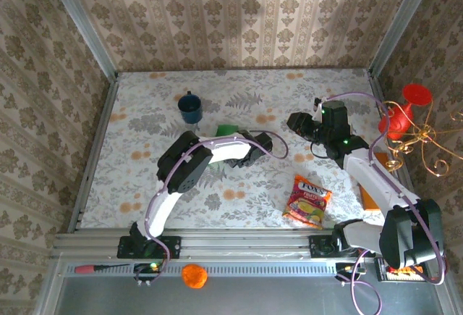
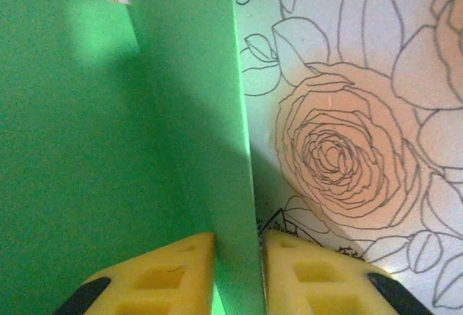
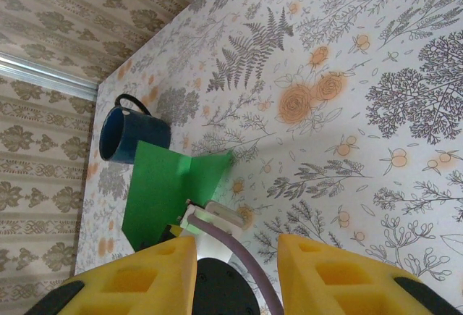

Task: Fold a paper plane with a square sheet of paper (pick it up from the middle)

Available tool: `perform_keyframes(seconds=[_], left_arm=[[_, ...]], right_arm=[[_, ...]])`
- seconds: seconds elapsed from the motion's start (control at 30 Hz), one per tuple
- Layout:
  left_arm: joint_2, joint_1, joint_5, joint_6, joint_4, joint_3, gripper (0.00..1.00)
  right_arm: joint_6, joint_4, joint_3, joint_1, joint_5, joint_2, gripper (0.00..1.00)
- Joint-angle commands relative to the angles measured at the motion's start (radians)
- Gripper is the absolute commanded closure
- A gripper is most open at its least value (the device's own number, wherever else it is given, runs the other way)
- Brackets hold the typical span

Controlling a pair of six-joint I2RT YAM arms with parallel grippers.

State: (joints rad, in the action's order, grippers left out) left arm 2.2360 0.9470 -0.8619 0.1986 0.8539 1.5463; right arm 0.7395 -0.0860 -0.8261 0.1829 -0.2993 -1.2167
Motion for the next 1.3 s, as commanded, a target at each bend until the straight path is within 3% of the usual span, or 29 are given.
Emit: perform_keyframes(seconds=[0.0,0.3,0.47,0.63,0.93,1.27], left_arm=[[-0.047,0.006,0.135,0.035,-0.009,0.011,0.72],[-0.109,0.007,0.355,0.153,-0.005,0.033,0.66],[-0.224,0.021,0.594,0.196,-0.074,-0.004,0.62],[-0.378,0.010,0.773,0.282,-0.160,-0.070,0.58],[-0.598,-0.209,0.984,0.375,-0.418,-0.379,0.41],[-0.589,-0.361,1.075,0.400,-0.522,-0.529,0.33]], right_arm=[[0.014,0.023,0.010,-0.005,-0.017,-0.006,0.65],[0.024,0.036,0.004,-0.005,-0.024,-0.026,0.64],[0.024,0.030,-0.004,-0.005,-0.017,-0.033,0.63],[0.035,0.035,-0.002,-0.004,-0.004,-0.037,0.51],[0.024,0.028,0.010,0.013,0.043,-0.044,0.40],[0.042,0.065,0.027,0.020,0.008,-0.076,0.25]])
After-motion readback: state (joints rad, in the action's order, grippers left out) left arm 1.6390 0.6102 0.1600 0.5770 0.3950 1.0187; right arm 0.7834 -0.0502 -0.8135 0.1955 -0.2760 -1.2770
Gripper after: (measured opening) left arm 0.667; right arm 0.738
